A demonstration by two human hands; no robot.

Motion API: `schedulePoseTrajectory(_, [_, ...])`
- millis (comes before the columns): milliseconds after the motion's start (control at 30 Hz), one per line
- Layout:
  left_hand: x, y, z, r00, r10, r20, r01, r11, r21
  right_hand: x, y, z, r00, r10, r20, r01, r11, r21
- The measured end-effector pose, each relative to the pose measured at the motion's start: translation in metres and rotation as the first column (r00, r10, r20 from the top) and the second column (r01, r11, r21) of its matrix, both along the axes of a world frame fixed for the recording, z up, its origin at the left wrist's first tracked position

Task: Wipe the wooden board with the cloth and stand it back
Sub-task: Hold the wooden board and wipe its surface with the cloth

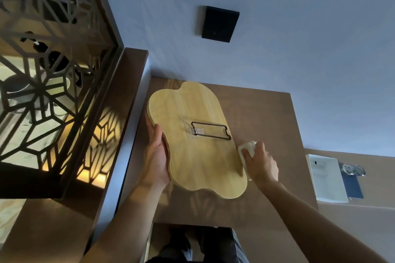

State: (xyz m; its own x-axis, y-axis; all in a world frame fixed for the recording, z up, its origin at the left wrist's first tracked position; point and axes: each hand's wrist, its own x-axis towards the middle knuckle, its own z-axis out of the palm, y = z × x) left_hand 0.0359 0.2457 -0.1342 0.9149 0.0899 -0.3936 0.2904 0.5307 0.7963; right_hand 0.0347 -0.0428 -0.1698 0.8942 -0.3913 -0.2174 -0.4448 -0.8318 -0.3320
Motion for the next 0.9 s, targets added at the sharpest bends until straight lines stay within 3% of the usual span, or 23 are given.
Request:
schedulePoseTrajectory(67, [0.002,0.000,0.003,1.000,0.023,-0.021,-0.023,0.999,-0.023,-0.001,0.026,0.022,0.993,0.005,0.117,-0.021,0.990,0.136])
schedulePoseTrajectory(167, [0.004,-0.001,0.000,0.999,0.044,-0.017,-0.046,0.989,-0.143,-0.014,0.100,0.058,0.949,0.175,0.262,-0.263,0.898,0.353])
schedulePoseTrajectory(267, [0.004,-0.001,-0.001,0.998,0.031,-0.062,-0.044,0.978,-0.205,-0.023,0.152,0.064,0.880,0.377,0.288,-0.459,0.830,0.318])
schedulePoseTrajectory(333, [0.002,-0.001,0.004,0.995,0.051,-0.081,-0.066,0.978,-0.197,-0.019,0.147,0.054,0.914,0.332,0.235,-0.398,0.845,0.356])
schedulePoseTrajectory(400, [0.002,-0.001,0.010,0.991,0.089,-0.097,-0.095,0.994,-0.062,-0.014,0.117,0.034,0.967,0.182,0.177,-0.237,0.899,0.368])
schedulePoseTrajectory(533, [0.000,-0.001,0.011,0.988,0.063,-0.141,-0.061,0.998,0.023,-0.010,0.034,-0.005,0.996,-0.064,0.064,0.050,0.977,0.205])
schedulePoseTrajectory(633, [0.004,-0.001,0.011,0.993,0.066,-0.101,-0.067,0.998,-0.007,-0.010,0.001,-0.009,0.996,-0.092,-0.024,0.093,0.994,0.059])
schedulePoseTrajectory(700, [0.004,0.000,0.012,0.995,0.048,-0.086,-0.045,0.998,0.040,-0.007,0.011,0.005,0.997,-0.078,0.018,0.076,0.993,0.087])
schedulePoseTrajectory(800, [0.005,0.000,0.008,0.997,0.043,-0.062,-0.045,0.999,-0.025,-0.009,0.074,0.043,0.978,0.024,0.207,-0.089,0.945,0.315])
schedulePoseTrajectory(900, [0.005,-0.001,0.005,0.996,0.044,-0.071,-0.053,0.989,-0.140,-0.027,0.148,0.067,0.912,0.257,0.321,-0.361,0.873,0.328])
